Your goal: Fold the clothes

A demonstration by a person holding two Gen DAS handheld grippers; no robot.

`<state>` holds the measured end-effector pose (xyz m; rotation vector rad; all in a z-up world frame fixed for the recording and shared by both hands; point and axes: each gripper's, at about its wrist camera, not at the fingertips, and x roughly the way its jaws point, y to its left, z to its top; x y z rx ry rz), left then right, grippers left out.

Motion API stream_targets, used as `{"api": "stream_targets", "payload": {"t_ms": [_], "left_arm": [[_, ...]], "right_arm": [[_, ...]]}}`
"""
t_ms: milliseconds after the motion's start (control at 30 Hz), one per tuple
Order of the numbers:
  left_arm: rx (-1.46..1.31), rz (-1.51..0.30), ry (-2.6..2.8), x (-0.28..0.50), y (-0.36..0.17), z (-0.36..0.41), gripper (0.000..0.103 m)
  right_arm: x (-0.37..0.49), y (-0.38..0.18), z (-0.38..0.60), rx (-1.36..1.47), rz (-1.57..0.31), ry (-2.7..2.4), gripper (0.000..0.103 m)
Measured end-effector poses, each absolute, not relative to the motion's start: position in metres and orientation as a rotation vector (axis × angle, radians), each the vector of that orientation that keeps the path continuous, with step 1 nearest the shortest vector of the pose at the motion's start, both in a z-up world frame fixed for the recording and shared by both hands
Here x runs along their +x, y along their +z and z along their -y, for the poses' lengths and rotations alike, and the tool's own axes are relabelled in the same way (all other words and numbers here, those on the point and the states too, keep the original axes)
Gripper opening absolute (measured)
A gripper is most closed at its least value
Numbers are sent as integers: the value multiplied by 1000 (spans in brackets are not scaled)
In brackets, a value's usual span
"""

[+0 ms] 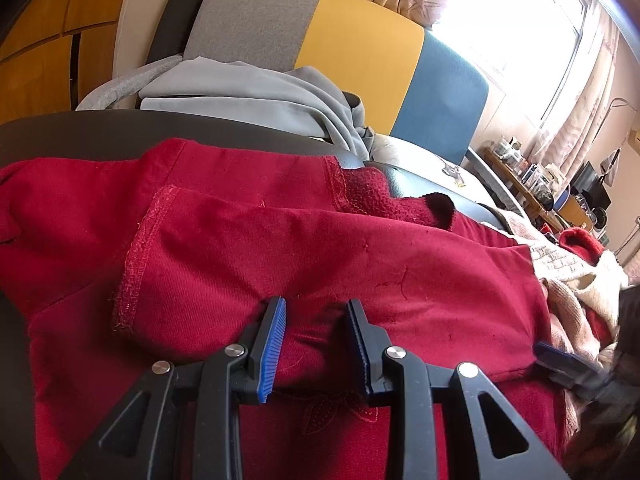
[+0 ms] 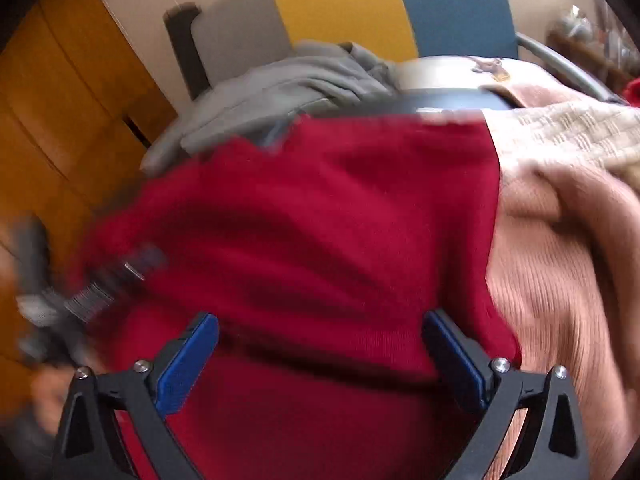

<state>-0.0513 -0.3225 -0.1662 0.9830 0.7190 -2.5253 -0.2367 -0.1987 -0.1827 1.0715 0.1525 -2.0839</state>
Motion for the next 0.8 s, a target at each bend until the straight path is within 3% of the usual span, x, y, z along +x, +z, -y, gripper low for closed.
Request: {"api": "stream_targets", "payload": {"t_ms": [133,267,600,800], "left_arm": [[943,-827,-2535,-40,-168,330,30],[909,-939,-2535,-31,-171,338,30],[983,-674,-2614,-63,-125,332,38],[1175,-573,-2521,-118,-147,341,38]], "right_arm": [[-231,-184,208,1056,-254,-2110,103],[-232,-184,204,1051,-239,-2100,103],[-253,-144,203,982,-10,-2010,103],[-300,-164,269,1073,-277,-2110,103]]}}
